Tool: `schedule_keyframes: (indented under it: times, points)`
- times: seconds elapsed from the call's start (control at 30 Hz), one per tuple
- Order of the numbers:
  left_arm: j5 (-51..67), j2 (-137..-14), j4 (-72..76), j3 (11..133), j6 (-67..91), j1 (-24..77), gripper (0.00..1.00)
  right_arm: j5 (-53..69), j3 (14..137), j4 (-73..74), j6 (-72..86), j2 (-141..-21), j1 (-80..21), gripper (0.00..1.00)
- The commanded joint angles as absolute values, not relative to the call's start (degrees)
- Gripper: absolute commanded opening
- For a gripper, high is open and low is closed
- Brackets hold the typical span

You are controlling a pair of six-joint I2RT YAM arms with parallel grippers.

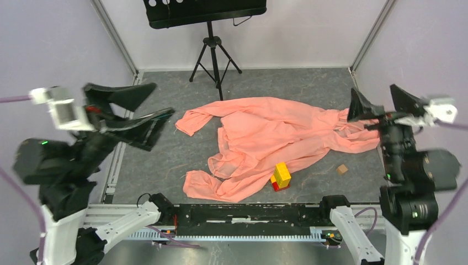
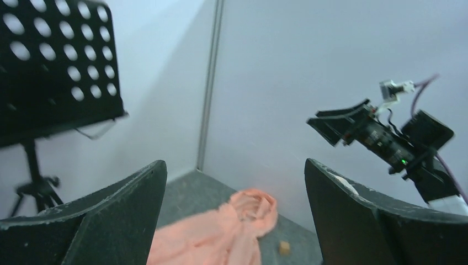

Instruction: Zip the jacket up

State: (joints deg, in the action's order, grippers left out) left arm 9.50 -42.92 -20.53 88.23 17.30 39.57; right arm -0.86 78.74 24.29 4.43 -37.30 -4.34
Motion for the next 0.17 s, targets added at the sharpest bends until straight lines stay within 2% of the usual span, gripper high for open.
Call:
schedule_keyframes:
  times: [0.0,0.13]
  points:
    - [6.4,-44.5,-27.9,97.2,5.1,39.5,1.00,-2.6,77.8,18.0,3.6,-31.9,-4.1,0.98]
    - [4.6,-43.7,-27.9,99.6,4.3,39.5,1.00,-3.9,77.8,17.8,3.0,-30.0,-4.1,0.98]
